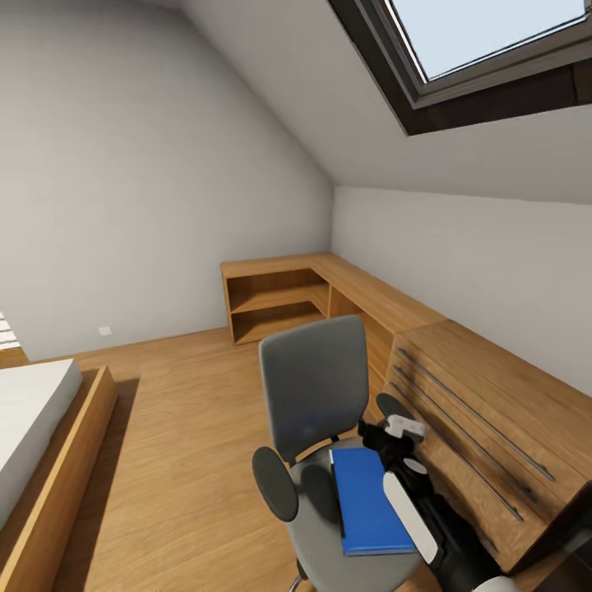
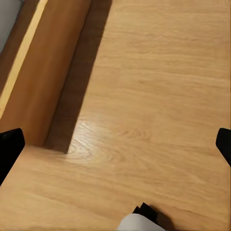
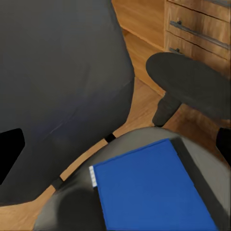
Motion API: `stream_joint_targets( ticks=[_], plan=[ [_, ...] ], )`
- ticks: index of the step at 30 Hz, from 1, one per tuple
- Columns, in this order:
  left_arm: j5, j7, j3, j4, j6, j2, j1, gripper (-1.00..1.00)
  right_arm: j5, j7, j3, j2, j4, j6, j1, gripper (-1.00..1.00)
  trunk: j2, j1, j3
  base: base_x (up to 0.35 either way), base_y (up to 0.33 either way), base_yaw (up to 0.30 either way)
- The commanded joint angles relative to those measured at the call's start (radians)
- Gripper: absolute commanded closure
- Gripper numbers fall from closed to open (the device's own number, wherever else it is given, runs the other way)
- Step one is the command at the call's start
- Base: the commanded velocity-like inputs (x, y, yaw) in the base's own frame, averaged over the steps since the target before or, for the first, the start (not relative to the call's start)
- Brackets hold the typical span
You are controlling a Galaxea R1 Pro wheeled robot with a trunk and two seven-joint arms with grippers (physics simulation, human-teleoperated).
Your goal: In the bedroom, organize the workspace by keeping the computer under the desk, ensuring the monitor is on the desk, placing the keyboard on the desk next to the monitor, placing the mouse on the desk next to the keyboard, moving the folder from the swivel chair onto the desk next to the mouse, stacking the notebook on top of the folder with the pen on top of the notebook, and positioning the swivel chair next to the desk.
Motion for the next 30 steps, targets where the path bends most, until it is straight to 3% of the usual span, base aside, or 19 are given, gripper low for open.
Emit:
stream_joint_targets(
  ticks=[1,2,4,6,8,13,17,21,25,28,30],
  plan=[
    [0.009,0.001,0.005,-0.013,0.004,0.001,0.0,-1.0,0.027,-0.009,0.004,0.009,0.013,0.001,-0.002,-1.0,-0.001,0.0,-0.001,0.0,0.0,0.0],
    [0.012,0.001,0.008,-0.024,0.004,0.002,0.0,-1.0,0.063,-0.009,0.004,0.023,0.036,-0.001,-0.003,-1.0,-0.001,0.0,-0.001,0.0,0.0,0.0],
    [0.015,-0.002,0.011,-0.042,0.004,0.004,0.0,-1.0,0.184,-0.011,0.003,0.059,0.145,-0.019,-0.013,-1.0,-0.001,0.0,-0.001,0.0,0.0,0.0],
    [0.016,-0.004,0.012,-0.049,0.003,0.003,0.0,-1.0,0.276,-0.011,0.001,0.089,0.292,-0.072,-0.06,-1.0,-0.001,0.0,-0.001,0.0,0.0,0.0],
    [0.015,-0.006,0.011,-0.06,0.002,0.003,0.0,-1.0,0.304,-0.011,0.001,0.099,0.401,-0.12,-0.106,-1.0,-0.001,0.0,-0.001,0.0,0.0,0.0],
    [0.015,-0.01,0.006,-0.099,0.0,0.001,0.0,-1.0,0.319,-0.01,-0.003,0.103,0.607,-0.188,-0.203,-1.0,-0.001,0.0,-0.001,0.0,0.0,0.0],
    [0.014,-0.01,0.004,-0.131,-0.001,0.0,0.0,-1.0,0.32,-0.005,-0.004,0.1,0.71,-0.233,-0.248,-1.0,-0.001,0.0,-0.001,0.0,0.0,0.0],
    [0.014,-0.01,0.0,-0.228,0.006,-0.001,0.002,-1.0,0.318,0.002,-0.006,0.096,0.736,-0.237,-0.269,-1.0,-0.001,0.0,-0.001,0.0,0.0,0.0],
    [0.014,-0.011,-0.004,-0.261,0.015,-0.001,0.003,-1.0,0.316,0.037,-0.007,0.085,0.748,-0.234,-0.279,-1.0,-0.022,0.012,-0.01,0.0,0.0,0.0],
    [0.017,-0.032,-0.006,-0.271,0.038,0.002,0.003,-1.0,0.311,0.073,-0.007,0.078,0.751,-0.219,-0.286,-1.0,-0.043,0.023,-0.02,0.0,0.0,0.0],
    [0.019,-0.08,-0.004,-0.273,0.084,0.005,0.003,-1.0,0.298,0.082,-0.009,0.076,0.751,-0.213,-0.287,-1.0,-0.057,0.031,-0.026,0.0,0.0,0.0]
  ],
)
